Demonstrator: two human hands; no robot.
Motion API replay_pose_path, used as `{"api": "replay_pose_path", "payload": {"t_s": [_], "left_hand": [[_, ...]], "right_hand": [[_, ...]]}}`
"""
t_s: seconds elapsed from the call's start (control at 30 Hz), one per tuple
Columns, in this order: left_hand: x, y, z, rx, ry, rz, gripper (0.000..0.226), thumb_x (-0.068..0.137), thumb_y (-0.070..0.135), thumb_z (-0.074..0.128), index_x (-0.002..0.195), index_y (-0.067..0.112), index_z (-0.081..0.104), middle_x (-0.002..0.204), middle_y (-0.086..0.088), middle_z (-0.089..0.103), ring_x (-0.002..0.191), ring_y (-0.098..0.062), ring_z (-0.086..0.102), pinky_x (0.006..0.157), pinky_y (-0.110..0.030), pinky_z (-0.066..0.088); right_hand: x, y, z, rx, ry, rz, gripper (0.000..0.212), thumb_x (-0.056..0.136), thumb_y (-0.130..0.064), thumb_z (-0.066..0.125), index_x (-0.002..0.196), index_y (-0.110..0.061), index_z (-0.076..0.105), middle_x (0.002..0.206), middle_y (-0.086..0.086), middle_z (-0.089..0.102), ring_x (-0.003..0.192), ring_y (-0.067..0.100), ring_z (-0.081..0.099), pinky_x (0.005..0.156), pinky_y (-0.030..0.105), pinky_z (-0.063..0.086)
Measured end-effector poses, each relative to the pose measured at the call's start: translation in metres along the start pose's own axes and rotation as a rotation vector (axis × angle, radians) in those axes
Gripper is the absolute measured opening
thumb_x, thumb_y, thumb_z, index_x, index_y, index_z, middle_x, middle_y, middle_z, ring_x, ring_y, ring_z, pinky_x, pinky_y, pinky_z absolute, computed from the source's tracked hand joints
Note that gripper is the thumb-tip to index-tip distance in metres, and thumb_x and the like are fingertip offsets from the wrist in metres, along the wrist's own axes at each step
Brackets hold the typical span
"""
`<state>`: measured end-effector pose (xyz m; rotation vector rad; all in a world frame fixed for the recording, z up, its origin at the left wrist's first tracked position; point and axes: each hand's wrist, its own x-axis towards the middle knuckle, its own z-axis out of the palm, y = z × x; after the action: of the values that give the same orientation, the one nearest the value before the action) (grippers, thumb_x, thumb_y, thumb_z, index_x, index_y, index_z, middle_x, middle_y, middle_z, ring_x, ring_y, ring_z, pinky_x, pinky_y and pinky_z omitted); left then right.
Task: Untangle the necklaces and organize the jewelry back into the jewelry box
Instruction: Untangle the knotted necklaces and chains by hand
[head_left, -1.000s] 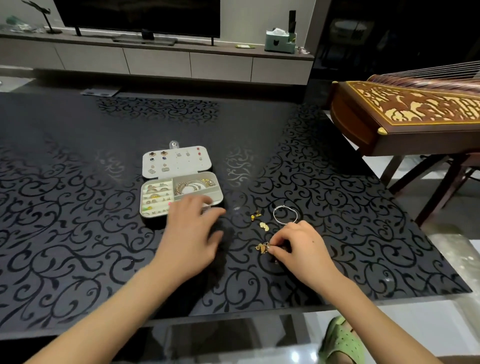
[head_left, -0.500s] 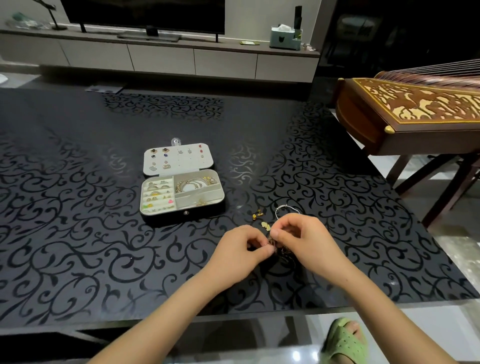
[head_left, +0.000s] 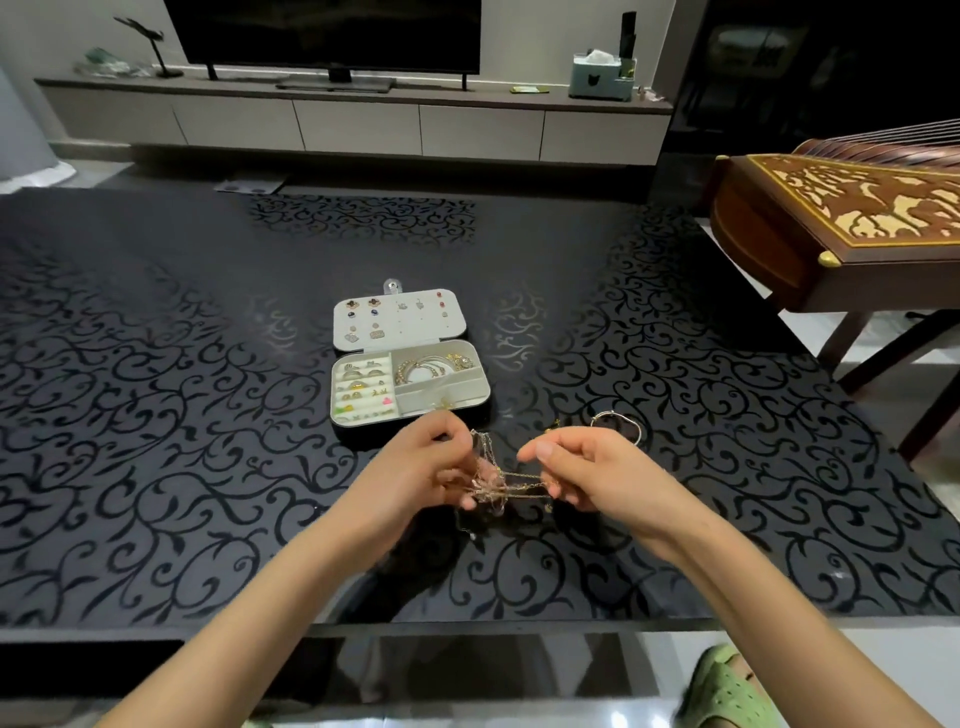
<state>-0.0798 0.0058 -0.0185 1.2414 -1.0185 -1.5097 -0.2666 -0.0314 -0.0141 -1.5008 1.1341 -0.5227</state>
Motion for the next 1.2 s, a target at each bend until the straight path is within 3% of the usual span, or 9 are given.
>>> {"api": "replay_pose_path", "payload": {"t_s": [0.1, 0.23, 0.5, 0.67, 0.8, 0.93, 1.07, 1.13, 1.2], "left_hand": [[-0.005, 0.003, -0.011, 0.229, 0.082, 0.055, 0.020, 0.097, 0.014, 0.045, 0.077, 0.013, 0.047, 0.077, -0.014, 0.067, 0.061, -0.012, 0.048, 0.056, -0.019, 0.044], [-0.013, 0.006, -0.018, 0.400, 0.128, 0.144, 0.017, 0.099, 0.022, 0.041, 0.086, 0.013, 0.046, 0.072, -0.007, 0.067, 0.063, -0.009, 0.056, 0.062, -0.020, 0.045], [-0.023, 0.004, -0.029, 0.474, 0.273, 0.253, 0.016, 0.100, 0.024, 0.038, 0.086, 0.017, 0.043, 0.053, 0.002, 0.051, 0.058, -0.015, 0.056, 0.066, -0.031, 0.046], [-0.028, 0.002, -0.037, 0.679, 0.385, 0.361, 0.016, 0.099, 0.026, 0.039, 0.084, 0.025, 0.041, 0.057, 0.000, 0.063, 0.061, -0.024, 0.062, 0.064, -0.032, 0.048], [-0.033, 0.002, -0.046, 0.428, 0.406, 0.290, 0.019, 0.099, 0.030, 0.038, 0.085, 0.018, 0.043, 0.068, 0.000, 0.069, 0.074, -0.037, 0.062, 0.070, -0.032, 0.048], [-0.036, 0.007, -0.053, 0.118, 0.385, 0.234, 0.016, 0.099, 0.022, 0.039, 0.086, 0.014, 0.044, 0.058, -0.001, 0.058, 0.075, -0.024, 0.068, 0.093, -0.050, 0.049], [-0.039, 0.008, -0.053, 0.155, 0.358, 0.298, 0.016, 0.099, 0.024, 0.042, 0.087, 0.014, 0.045, 0.053, 0.004, 0.046, 0.054, -0.014, 0.051, 0.073, -0.039, 0.055], [-0.039, 0.009, -0.053, 0.198, 0.344, 0.313, 0.016, 0.098, 0.027, 0.043, 0.085, 0.018, 0.046, 0.054, 0.005, 0.044, 0.051, -0.012, 0.043, 0.058, -0.031, 0.046], [-0.038, 0.008, -0.055, 0.191, 0.341, 0.283, 0.017, 0.098, 0.027, 0.043, 0.083, 0.020, 0.046, 0.055, 0.004, 0.042, 0.051, -0.011, 0.039, 0.048, -0.023, 0.036]], "right_hand": [[-0.001, -0.001, 0.002, -0.150, -0.041, -0.005, 0.017, 0.089, -0.028, 0.062, 0.087, -0.014, 0.071, 0.066, -0.007, 0.055, 0.063, 0.002, 0.048, 0.066, 0.015, 0.037], [-0.002, -0.001, 0.004, -0.219, -0.011, 0.006, 0.021, 0.084, -0.031, 0.068, 0.072, -0.014, 0.069, 0.072, 0.003, 0.057, 0.069, 0.015, 0.046, 0.068, 0.030, 0.035], [-0.001, -0.004, 0.010, 0.280, -0.042, 0.003, 0.023, 0.076, -0.026, 0.064, 0.077, -0.004, 0.070, 0.085, 0.013, 0.073, 0.084, 0.018, 0.068, 0.080, 0.023, 0.052], [-0.001, -0.006, 0.020, 0.477, -0.023, 0.027, 0.019, 0.075, -0.020, 0.063, 0.073, -0.002, 0.070, 0.078, 0.015, 0.070, 0.080, 0.021, 0.069, 0.082, 0.033, 0.057], [-0.002, -0.010, 0.029, 0.508, 0.007, 0.023, 0.016, 0.076, -0.016, 0.061, 0.074, 0.000, 0.063, 0.060, 0.012, 0.062, 0.059, 0.021, 0.064, 0.061, 0.031, 0.059], [-0.002, -0.015, 0.025, 0.394, 0.069, -0.035, 0.016, 0.078, -0.014, 0.064, 0.075, 0.001, 0.067, 0.059, 0.011, 0.060, 0.058, 0.019, 0.061, 0.058, 0.026, 0.056], [0.000, -0.016, 0.018, 0.372, 0.069, -0.070, 0.030, 0.063, -0.035, 0.075, 0.068, -0.005, 0.073, 0.076, 0.013, 0.070, 0.076, 0.020, 0.067, 0.076, 0.028, 0.058], [0.003, -0.018, 0.016, 0.465, 0.031, -0.042, 0.041, 0.056, -0.042, 0.082, 0.073, -0.005, 0.075, 0.088, 0.017, 0.072, 0.087, 0.023, 0.069, 0.082, 0.031, 0.056], [0.006, -0.020, 0.019, 0.632, -0.003, -0.006, 0.027, 0.067, -0.032, 0.075, 0.068, -0.005, 0.073, 0.087, 0.020, 0.071, 0.091, 0.030, 0.069, 0.084, 0.037, 0.056]]}}
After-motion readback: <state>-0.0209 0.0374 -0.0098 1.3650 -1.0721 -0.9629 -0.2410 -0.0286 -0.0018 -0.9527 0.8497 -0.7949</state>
